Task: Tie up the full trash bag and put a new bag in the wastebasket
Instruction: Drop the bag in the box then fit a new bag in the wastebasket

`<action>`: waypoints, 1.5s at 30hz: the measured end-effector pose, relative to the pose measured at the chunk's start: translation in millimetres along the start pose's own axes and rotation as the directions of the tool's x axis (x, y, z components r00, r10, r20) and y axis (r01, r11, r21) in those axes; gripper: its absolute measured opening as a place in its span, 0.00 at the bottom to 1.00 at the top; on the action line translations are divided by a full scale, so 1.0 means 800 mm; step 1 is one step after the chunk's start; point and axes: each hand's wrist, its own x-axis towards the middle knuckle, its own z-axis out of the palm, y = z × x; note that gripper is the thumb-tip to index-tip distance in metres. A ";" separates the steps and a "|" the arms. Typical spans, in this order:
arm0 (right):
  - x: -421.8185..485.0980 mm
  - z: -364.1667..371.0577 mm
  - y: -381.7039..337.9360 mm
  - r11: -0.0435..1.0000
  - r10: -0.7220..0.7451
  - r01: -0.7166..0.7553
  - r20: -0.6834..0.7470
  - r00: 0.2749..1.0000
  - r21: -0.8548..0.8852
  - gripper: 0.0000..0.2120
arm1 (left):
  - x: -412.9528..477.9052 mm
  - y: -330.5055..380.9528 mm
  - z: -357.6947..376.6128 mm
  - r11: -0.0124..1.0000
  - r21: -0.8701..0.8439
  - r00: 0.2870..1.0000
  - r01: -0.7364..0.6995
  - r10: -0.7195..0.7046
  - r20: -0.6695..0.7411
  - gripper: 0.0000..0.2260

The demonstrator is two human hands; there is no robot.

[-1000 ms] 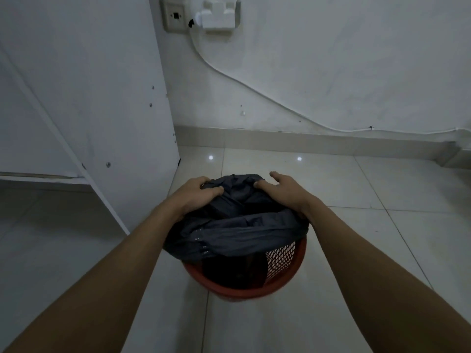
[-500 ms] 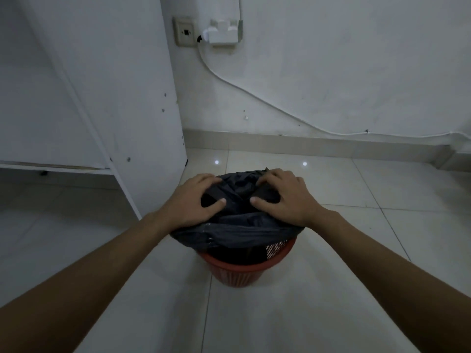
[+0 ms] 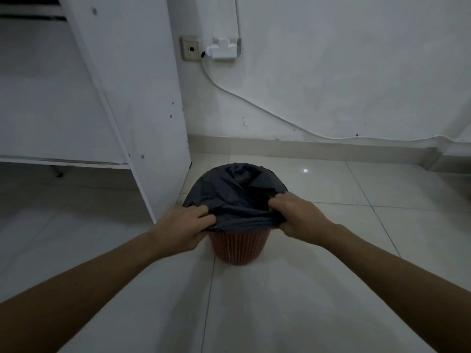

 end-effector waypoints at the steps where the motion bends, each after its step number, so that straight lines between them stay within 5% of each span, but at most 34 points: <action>1: 0.002 0.002 -0.003 0.999 0.028 -0.029 -0.086 0.996 -0.018 0.09 | 0.006 0.002 -0.001 0.999 0.018 0.999 0.033 -0.033 0.001 0.08; 6: 0.003 0.027 -0.023 0.987 0.083 -0.122 -0.320 0.944 -0.101 0.10 | 0.028 0.014 0.004 0.982 0.173 0.997 0.076 -0.075 -0.014 0.14; 10: -0.017 0.053 -0.022 0.977 0.015 -0.080 -0.310 0.951 -0.199 0.16 | 0.011 0.021 0.025 0.960 0.274 0.995 -0.051 0.027 0.094 0.16; 14: -0.034 0.071 -0.011 0.932 -0.127 0.013 -0.291 0.948 -0.361 0.09 | -0.010 0.028 0.048 0.948 0.315 0.964 -0.052 -0.035 0.265 0.18; 17: -0.041 0.082 -0.007 0.914 -0.065 -0.031 -0.220 0.973 -0.405 0.09 | -0.012 0.036 0.064 0.930 0.368 0.858 -0.014 -0.178 0.482 0.19; 19: -0.044 0.088 -0.004 0.895 -0.015 -0.061 -0.167 0.986 -0.441 0.09 | -0.012 0.040 0.067 0.945 0.325 0.835 -0.050 -0.139 0.533 0.17; 22: -0.049 0.087 0.002 0.905 -0.077 -0.020 -0.210 0.975 -0.425 0.09 | 0.001 0.044 0.051 0.952 0.199 0.943 -0.233 0.171 0.286 0.09; 25: -0.040 0.077 -0.002 0.968 -0.109 0.005 -0.400 0.910 -0.252 0.09 | 0.031 0.045 0.043 0.937 0.061 0.935 -0.345 0.348 -0.068 0.07; 30: 0.032 0.042 -0.013 0.990 0.131 -0.142 -0.554 0.822 0.024 0.09 | 0.111 0.043 0.038 1.000 0.027 0.977 -0.004 0.010 -0.212 0.05; 34: 0.092 0.034 -0.014 0.963 0.229 -0.265 -0.378 0.897 -0.045 0.15 | 0.151 0.018 0.054 0.948 0.096 0.952 0.305 -0.306 -0.006 0.17; 37: 0.110 0.046 -0.005 0.919 0.393 -0.394 -0.054 0.918 -0.011 0.22 | 0.161 0.003 0.070 0.891 0.131 0.820 0.435 -0.452 0.351 0.24; 40: 0.108 0.056 0.004 0.878 0.475 -0.476 0.231 0.849 -0.055 0.26 | 0.156 -0.005 0.081 0.819 0.190 0.559 0.541 -0.519 0.647 0.31; 42: 0.108 0.050 0.009 0.844 0.534 -0.522 0.295 0.793 -0.123 0.29 | 0.150 -0.017 0.081 0.778 0.302 0.436 0.551 -0.577 0.691 0.34; 45: 0.109 0.038 0.014 0.805 0.593 -0.548 0.316 0.740 -0.228 0.29 | 0.141 -0.042 0.073 0.745 0.395 0.408 0.538 -0.640 0.651 0.35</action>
